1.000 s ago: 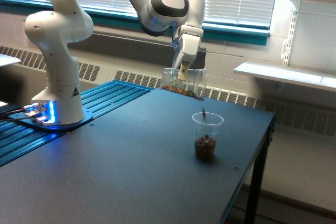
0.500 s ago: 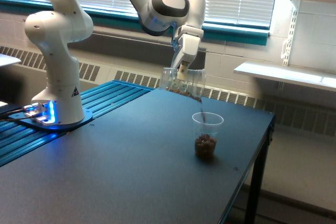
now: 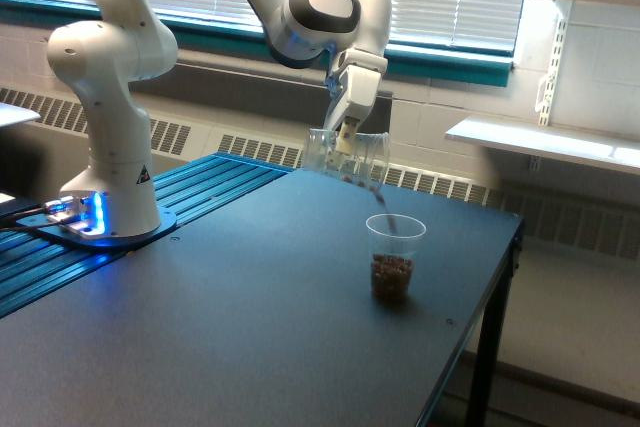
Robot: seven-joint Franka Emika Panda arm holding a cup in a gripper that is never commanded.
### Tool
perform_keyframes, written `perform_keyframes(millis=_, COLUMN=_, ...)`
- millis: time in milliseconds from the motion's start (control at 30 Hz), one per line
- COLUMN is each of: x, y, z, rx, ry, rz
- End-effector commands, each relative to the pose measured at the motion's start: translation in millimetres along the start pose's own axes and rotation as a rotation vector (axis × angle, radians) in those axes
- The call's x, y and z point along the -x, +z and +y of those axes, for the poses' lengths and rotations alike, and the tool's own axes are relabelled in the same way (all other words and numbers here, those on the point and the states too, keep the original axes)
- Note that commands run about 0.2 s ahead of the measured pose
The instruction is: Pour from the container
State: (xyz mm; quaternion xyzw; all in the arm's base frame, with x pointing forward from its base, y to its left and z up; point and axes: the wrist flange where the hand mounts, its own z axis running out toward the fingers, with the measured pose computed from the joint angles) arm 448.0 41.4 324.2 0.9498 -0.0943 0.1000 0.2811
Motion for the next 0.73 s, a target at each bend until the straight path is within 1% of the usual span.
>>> perform_keyframes(millis=33, x=-8.9, y=-8.1, z=5.2, rx=-0.003, ry=-0.018, rz=0.003)
perform_keyframes(millis=433, x=-8.3, y=-7.1, z=5.9, rx=-0.014, ry=-0.011, rz=0.001)
perform_keyframes(millis=633, x=-4.5, y=-2.1, z=3.9, rx=-0.038, ry=0.006, rz=0.011)
perform_keyframes(millis=733, x=-3.8, y=-1.2, z=3.9, rx=-0.039, ry=0.007, rz=0.012)
